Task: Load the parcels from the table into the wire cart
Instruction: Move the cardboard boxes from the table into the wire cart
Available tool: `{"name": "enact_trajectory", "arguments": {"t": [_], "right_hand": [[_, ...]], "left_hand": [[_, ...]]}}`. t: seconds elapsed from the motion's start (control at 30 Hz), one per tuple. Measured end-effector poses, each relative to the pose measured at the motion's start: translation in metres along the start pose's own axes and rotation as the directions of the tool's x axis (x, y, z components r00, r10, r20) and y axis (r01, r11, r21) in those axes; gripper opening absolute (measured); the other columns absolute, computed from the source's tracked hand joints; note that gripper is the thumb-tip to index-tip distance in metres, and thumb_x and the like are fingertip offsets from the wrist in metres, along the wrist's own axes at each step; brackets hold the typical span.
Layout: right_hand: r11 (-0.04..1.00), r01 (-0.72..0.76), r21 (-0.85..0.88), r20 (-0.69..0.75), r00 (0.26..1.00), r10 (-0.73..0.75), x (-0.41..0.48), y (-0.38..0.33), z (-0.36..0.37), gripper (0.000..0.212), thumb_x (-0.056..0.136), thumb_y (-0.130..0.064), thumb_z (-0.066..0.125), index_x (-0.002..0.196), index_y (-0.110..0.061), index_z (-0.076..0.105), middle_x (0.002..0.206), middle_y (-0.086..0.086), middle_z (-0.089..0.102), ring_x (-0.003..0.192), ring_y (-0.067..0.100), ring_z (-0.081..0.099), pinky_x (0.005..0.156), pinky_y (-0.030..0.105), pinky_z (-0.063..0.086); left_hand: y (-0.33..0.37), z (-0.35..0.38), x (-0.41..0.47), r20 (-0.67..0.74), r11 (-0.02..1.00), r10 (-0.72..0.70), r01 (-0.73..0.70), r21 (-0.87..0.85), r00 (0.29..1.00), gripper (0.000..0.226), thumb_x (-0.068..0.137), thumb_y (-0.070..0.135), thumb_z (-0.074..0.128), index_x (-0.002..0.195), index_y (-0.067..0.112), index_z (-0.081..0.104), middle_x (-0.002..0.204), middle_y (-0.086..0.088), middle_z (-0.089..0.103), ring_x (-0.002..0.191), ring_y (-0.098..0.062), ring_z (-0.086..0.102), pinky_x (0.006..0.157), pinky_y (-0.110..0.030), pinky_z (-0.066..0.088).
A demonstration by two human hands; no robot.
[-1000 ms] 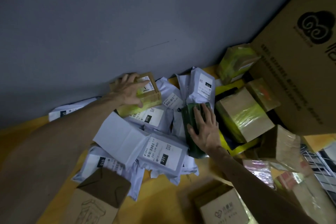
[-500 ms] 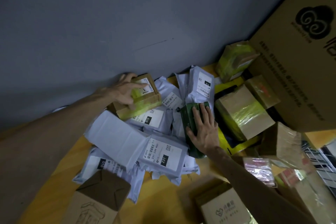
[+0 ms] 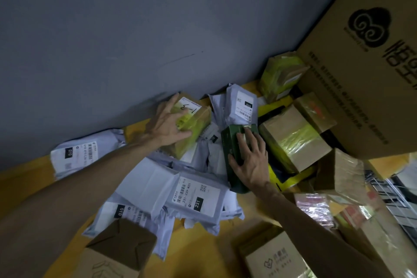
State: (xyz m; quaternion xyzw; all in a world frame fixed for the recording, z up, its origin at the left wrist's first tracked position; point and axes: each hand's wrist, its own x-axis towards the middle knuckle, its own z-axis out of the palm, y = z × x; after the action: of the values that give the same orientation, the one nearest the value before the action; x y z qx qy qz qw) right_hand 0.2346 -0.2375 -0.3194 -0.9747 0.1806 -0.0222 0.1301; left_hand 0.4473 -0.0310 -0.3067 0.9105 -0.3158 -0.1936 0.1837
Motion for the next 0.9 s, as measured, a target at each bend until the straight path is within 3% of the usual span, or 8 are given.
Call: {"name": "enact_trajectory", "arguments": {"t": [0.13, 0.27, 0.37, 0.47, 0.6, 0.77, 0.9], "right_hand": [[0.995, -0.047, -0.088, 0.106, 0.993, 0.056, -0.004, 0.008, 0.007, 0.076, 0.086, -0.064, 0.042, 0.151, -0.026, 0.032, 0.160, 0.010, 0.021, 0.143, 0.041, 0.020, 0.096, 0.063, 0.043], [0.995, -0.061, -0.085, 0.162, 0.984, 0.074, -0.018, 0.017, 0.014, 0.090, 0.081, -0.067, 0.049, 0.156, -0.029, 0.018, 0.163, 0.008, 0.009, 0.145, 0.040, 0.011, 0.093, 0.066, 0.042], [0.998, -0.058, -0.028, 0.152, 0.986, 0.061, -0.020, 0.020, 0.008, 0.092, 0.078, -0.062, 0.050, 0.156, -0.027, 0.017, 0.163, 0.006, 0.010, 0.145, 0.037, 0.010, 0.094, 0.065, 0.045], [0.992, -0.108, 0.058, 0.073, 0.992, 0.104, -0.019, 0.022, -0.005, 0.088, 0.078, -0.063, 0.045, 0.155, -0.024, 0.025, 0.159, 0.011, 0.021, 0.139, 0.039, 0.020, 0.096, 0.063, 0.045], [0.987, -0.136, 0.086, 0.021, 0.991, 0.135, -0.019, 0.030, -0.024, 0.087, 0.079, -0.060, 0.052, 0.154, -0.024, 0.027, 0.158, 0.012, 0.022, 0.140, 0.039, 0.018, 0.102, 0.061, 0.038], [0.991, -0.089, 0.097, -0.013, 0.996, 0.091, -0.022, 0.032, -0.055, 0.083, 0.076, -0.061, 0.045, 0.147, -0.019, 0.040, 0.150, 0.015, 0.036, 0.136, 0.040, 0.027, 0.091, 0.061, 0.049], [0.987, -0.099, 0.131, -0.053, 0.993, 0.106, -0.028, 0.028, -0.081, 0.080, 0.077, -0.055, 0.051, 0.147, -0.019, 0.038, 0.152, 0.014, 0.032, 0.138, 0.038, 0.023, 0.098, 0.058, 0.045]], "left_hand": [[0.035, 0.021, -0.010, 0.068, 0.991, -0.086, 0.078, 0.113, 0.994, 0.088, 0.079, 0.066, 0.067, 0.153, 0.039, 0.028, 0.163, 0.006, -0.021, 0.150, -0.034, -0.005, 0.116, -0.062, 0.017], [0.028, 0.025, -0.007, 0.185, 0.990, -0.094, 0.073, 0.117, 0.978, 0.109, 0.068, 0.078, 0.067, 0.154, 0.047, 0.007, 0.159, 0.009, -0.030, 0.150, -0.035, -0.008, 0.116, -0.063, 0.010], [0.021, 0.019, -0.008, 0.196, 0.989, -0.066, 0.038, 0.145, 0.978, 0.110, 0.067, 0.069, 0.075, 0.155, 0.044, 0.013, 0.163, 0.005, -0.016, 0.150, -0.034, 0.004, 0.118, -0.056, 0.019], [0.026, 0.021, -0.011, 0.069, 0.989, -0.121, 0.114, 0.098, 0.990, 0.104, 0.067, 0.062, 0.079, 0.154, 0.041, 0.025, 0.164, 0.003, -0.003, 0.149, -0.033, 0.012, 0.117, -0.056, 0.024], [0.044, 0.021, -0.020, 0.016, 0.981, -0.194, 0.195, -0.013, 0.981, 0.102, 0.069, 0.063, 0.077, 0.154, 0.040, 0.025, 0.163, 0.002, 0.000, 0.148, -0.034, 0.011, 0.117, -0.057, 0.022], [0.078, 0.003, -0.041, -0.062, 0.983, -0.180, 0.182, 0.027, 0.982, 0.100, 0.070, 0.060, 0.076, 0.153, 0.038, 0.026, 0.162, 0.001, 0.002, 0.144, -0.034, 0.013, 0.115, -0.054, 0.026], [0.107, -0.018, -0.063, -0.126, 0.974, -0.204, 0.214, 0.069, 0.971, 0.097, 0.071, 0.063, 0.074, 0.153, 0.040, 0.027, 0.160, -0.002, 0.012, 0.141, -0.034, 0.019, 0.113, -0.049, 0.029]]}}
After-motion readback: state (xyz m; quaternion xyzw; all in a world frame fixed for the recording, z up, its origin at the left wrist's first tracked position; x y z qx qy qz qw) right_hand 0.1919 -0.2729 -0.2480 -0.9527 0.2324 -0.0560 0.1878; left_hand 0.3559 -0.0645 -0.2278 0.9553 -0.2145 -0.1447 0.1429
